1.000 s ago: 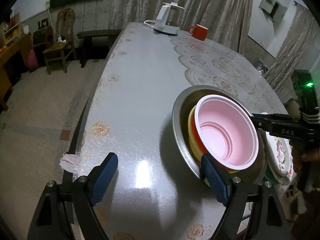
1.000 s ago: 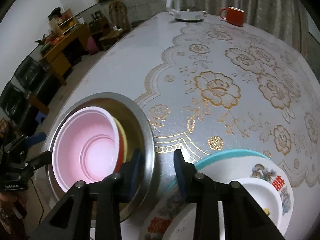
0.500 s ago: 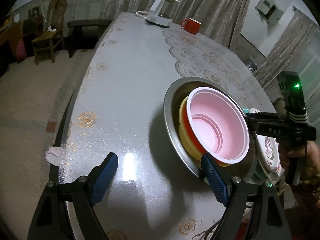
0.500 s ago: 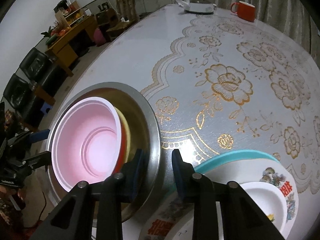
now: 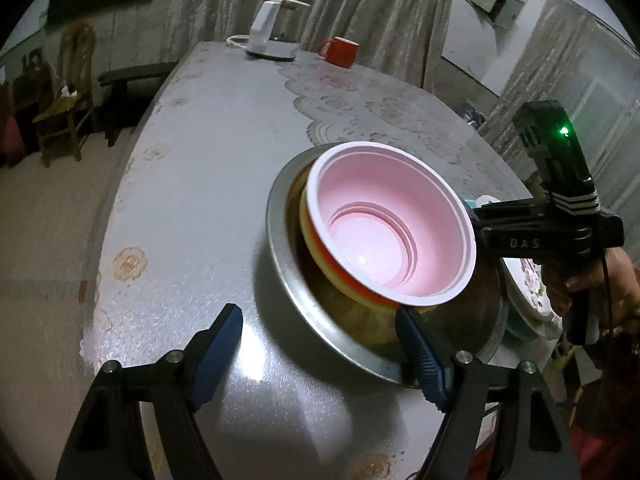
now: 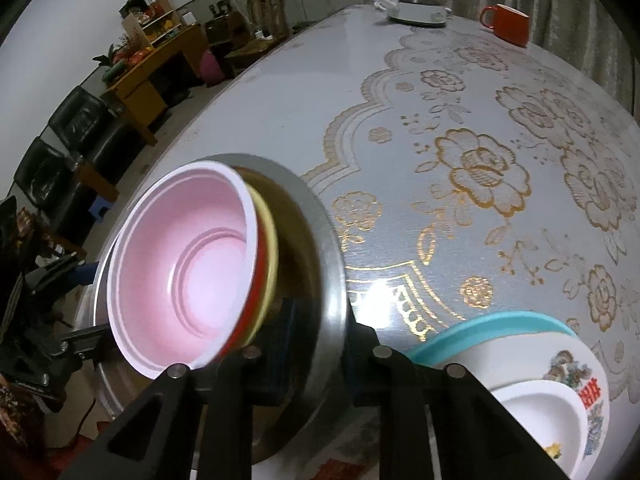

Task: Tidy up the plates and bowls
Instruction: 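Grasp the steel bowl rim with the left gripper while the right gripper steadies it, then lift the nested bowls with the left gripper and carry them over the plate stack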

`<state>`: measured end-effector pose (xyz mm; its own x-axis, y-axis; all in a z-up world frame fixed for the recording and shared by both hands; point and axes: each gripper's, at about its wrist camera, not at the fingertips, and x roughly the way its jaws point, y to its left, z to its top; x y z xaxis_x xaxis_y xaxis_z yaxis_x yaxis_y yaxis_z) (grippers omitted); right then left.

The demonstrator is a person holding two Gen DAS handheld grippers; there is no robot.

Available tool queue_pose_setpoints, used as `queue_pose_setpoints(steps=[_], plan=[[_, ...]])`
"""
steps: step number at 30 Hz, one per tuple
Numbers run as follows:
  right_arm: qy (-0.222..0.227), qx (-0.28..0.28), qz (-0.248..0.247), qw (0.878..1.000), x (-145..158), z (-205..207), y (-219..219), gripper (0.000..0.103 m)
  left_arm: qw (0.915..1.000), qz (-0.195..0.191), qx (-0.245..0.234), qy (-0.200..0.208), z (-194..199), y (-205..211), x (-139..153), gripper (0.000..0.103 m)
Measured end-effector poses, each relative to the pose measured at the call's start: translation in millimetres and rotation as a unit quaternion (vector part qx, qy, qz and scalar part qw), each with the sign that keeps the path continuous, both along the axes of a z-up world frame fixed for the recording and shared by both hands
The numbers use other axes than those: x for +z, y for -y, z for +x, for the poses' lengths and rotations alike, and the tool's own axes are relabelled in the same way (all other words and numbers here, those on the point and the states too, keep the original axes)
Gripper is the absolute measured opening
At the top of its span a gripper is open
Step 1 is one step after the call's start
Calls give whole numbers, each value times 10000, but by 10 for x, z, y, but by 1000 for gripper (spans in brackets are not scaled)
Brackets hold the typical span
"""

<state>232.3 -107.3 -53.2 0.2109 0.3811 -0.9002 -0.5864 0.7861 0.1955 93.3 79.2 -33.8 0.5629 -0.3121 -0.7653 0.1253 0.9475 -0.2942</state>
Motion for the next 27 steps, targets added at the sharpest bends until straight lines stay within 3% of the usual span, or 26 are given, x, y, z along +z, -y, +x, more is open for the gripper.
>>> queue_pose_setpoints(steps=[9, 14, 27], plan=[[61, 153, 12, 9999, -37, -59, -74, 13, 9990, 93, -367, 247, -70, 73, 36, 76], [-19, 100, 274, 9996, -26, -82, -13, 12, 9951, 236, -730, 628, -147, 209, 58, 73], [206, -86, 511, 9984, -27, -137, 27, 12, 9925, 394, -671, 939, -174, 205, 42, 73]])
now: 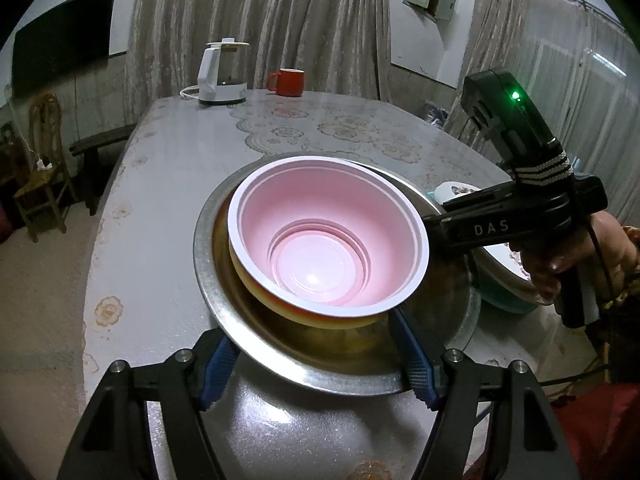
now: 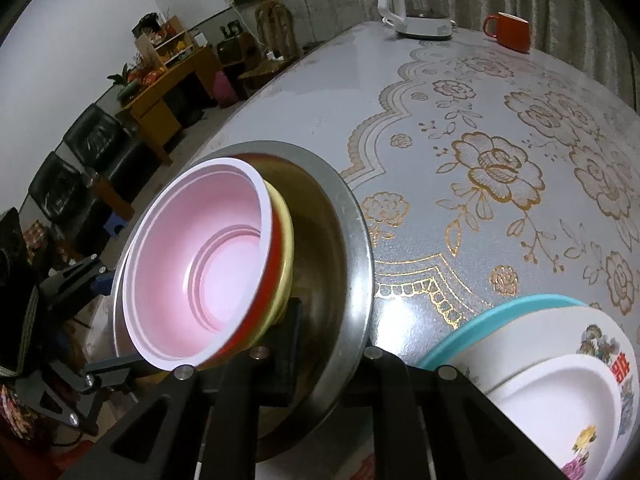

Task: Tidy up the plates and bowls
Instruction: 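Lift the nested bowls with the left gripper and carry them over the plate stack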

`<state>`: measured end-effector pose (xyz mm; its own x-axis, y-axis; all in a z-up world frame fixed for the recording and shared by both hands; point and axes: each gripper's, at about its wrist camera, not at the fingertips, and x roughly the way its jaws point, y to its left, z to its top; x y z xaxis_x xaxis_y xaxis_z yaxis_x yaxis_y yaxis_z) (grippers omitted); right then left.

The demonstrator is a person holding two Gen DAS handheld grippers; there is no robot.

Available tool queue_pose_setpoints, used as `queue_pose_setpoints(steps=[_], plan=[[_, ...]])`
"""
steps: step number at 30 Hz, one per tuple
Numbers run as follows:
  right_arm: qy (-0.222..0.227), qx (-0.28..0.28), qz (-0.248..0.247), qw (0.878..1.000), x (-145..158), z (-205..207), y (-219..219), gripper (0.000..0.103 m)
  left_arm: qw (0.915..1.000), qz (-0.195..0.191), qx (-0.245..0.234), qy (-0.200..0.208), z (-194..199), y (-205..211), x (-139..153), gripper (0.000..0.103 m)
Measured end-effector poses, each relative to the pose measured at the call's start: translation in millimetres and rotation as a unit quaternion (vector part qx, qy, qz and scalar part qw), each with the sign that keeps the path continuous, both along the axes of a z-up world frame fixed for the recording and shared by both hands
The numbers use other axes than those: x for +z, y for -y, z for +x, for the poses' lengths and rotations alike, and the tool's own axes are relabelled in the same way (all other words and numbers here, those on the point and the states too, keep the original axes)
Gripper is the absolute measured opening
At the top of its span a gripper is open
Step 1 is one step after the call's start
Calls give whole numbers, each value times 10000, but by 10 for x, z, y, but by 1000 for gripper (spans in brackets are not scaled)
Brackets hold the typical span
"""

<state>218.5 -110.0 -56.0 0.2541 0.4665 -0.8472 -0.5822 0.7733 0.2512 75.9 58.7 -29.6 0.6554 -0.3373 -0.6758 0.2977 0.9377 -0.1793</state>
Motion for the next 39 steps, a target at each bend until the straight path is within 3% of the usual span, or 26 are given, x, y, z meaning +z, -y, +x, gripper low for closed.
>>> queue_pose_setpoints(steps=[9, 20, 31, 39], plan=[[49, -74, 181, 9998, 62, -43, 1, 13, 9998, 6, 85, 189, -17, -25, 121, 73], [354, -275, 463, 9979, 404, -101, 113, 14, 9986, -10, -27, 528, -19, 55, 429, 73], [671, -792, 709, 9921, 797, -229, 559, 14, 9958, -106, -350, 842, 97, 381, 788, 73], [886, -1196, 725, 9862, 941, -363, 942, 14, 9948, -212, -643, 755, 214, 721, 861, 73]])
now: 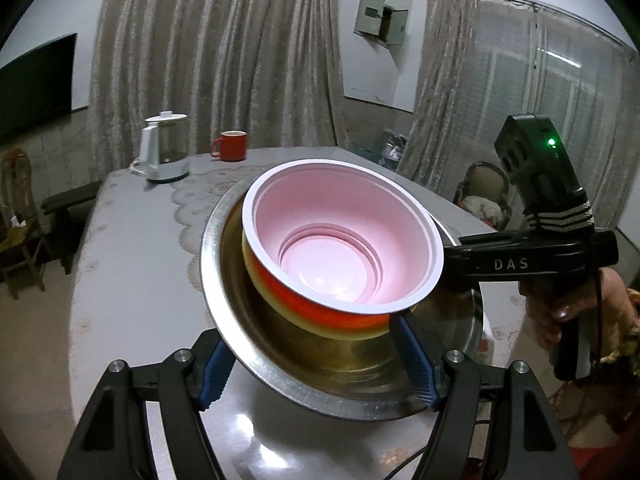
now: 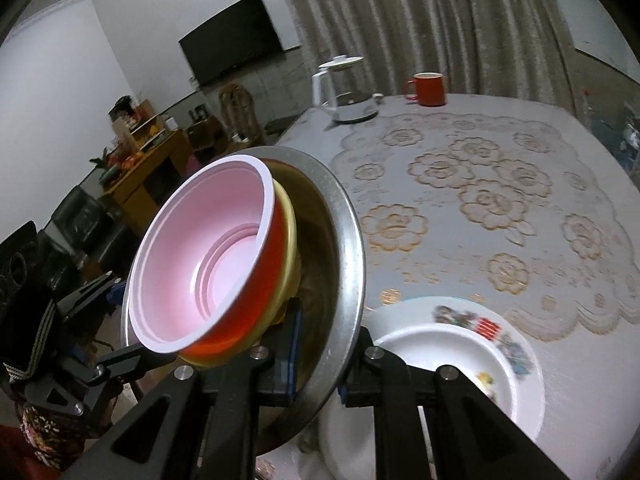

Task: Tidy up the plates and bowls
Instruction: 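Lift the nested bowls with the left gripper and carry them over the plate stack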

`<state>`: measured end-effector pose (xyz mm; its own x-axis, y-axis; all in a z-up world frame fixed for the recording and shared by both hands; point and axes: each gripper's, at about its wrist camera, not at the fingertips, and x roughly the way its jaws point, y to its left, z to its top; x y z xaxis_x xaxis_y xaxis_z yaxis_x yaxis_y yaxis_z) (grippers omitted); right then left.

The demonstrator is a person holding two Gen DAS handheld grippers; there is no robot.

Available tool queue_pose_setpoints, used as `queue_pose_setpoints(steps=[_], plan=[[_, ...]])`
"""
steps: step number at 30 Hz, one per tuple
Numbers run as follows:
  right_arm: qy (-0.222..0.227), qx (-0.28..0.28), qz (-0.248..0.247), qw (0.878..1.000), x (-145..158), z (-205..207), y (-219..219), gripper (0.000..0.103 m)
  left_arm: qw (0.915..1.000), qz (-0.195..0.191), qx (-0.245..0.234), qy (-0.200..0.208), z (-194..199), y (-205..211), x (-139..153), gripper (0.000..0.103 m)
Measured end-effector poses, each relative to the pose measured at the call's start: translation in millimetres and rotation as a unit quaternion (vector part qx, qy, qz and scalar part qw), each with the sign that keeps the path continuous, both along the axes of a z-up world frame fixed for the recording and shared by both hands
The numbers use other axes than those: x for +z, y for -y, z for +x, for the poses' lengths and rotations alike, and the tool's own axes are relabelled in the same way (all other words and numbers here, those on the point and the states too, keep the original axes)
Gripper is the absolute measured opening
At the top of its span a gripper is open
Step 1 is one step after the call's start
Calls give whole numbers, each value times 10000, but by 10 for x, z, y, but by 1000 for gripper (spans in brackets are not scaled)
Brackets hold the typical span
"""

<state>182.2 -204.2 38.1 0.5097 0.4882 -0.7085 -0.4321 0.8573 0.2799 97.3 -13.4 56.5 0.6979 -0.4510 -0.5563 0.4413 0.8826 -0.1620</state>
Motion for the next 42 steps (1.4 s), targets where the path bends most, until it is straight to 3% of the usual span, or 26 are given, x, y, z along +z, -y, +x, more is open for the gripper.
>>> queue_pose_setpoints(steps=[25, 42], plan=[[-127, -1294, 202, 9913, -102, -276, 1099, 14, 9953, 120, -931, -229, 157, 955, -49, 74], [-341, -1537, 313, 9870, -292, -350, 1286, 14, 9931, 250, -1065, -432, 236, 1120, -206, 76]])
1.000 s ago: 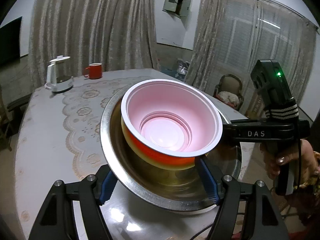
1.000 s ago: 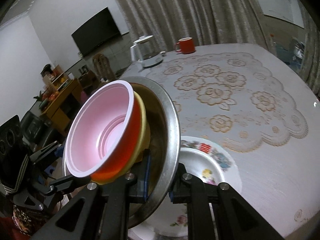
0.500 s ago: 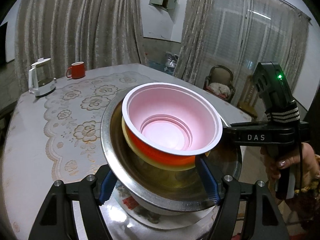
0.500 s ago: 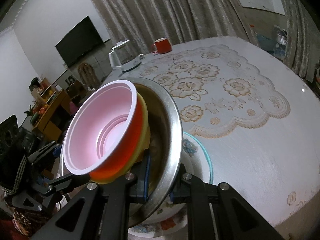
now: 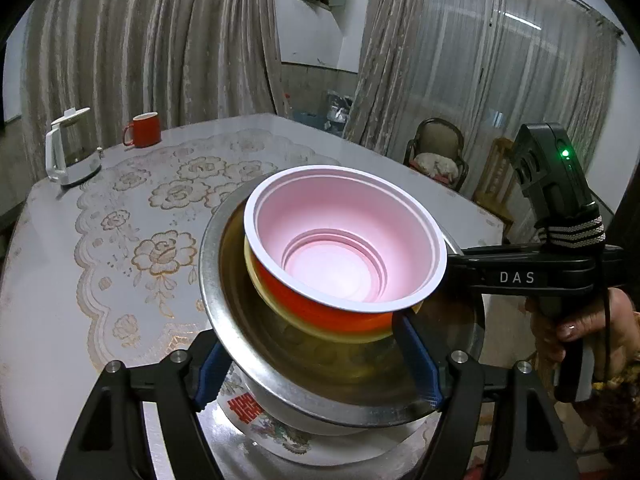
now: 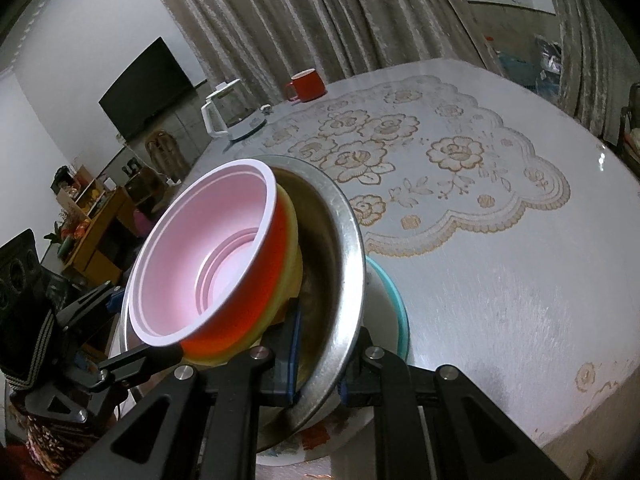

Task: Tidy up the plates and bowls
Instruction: 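Lift the nested bowls with the left gripper and carry them over the plate stack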

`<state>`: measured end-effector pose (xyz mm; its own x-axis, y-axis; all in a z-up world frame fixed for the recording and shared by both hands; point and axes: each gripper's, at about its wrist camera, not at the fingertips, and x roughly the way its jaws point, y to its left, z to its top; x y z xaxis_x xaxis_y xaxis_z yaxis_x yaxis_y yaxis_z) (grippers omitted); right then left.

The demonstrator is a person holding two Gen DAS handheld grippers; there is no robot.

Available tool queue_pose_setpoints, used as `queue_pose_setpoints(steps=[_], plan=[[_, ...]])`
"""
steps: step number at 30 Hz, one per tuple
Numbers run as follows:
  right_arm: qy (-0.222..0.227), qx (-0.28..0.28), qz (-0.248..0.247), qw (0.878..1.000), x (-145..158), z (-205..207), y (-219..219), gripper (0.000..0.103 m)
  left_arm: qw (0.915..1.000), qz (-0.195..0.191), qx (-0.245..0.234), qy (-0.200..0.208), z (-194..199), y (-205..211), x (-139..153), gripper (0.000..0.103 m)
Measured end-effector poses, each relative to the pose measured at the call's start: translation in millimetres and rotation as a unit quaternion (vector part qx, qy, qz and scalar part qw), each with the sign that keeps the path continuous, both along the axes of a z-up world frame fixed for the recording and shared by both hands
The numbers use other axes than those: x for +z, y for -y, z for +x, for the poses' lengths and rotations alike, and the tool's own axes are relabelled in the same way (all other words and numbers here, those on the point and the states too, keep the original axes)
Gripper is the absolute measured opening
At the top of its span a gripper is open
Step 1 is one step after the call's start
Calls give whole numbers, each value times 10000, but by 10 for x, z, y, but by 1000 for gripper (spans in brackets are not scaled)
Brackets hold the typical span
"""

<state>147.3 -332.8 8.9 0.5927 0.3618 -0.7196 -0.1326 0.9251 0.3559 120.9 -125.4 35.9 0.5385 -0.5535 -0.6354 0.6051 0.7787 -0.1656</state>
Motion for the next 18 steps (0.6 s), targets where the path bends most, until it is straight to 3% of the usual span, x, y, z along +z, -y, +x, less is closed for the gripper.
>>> queue_pose_setpoints(steps=[18], plan=[[-217, -53, 93, 9997, -152, 20, -13, 15, 9999, 76, 31, -117, 34, -29, -127, 78]])
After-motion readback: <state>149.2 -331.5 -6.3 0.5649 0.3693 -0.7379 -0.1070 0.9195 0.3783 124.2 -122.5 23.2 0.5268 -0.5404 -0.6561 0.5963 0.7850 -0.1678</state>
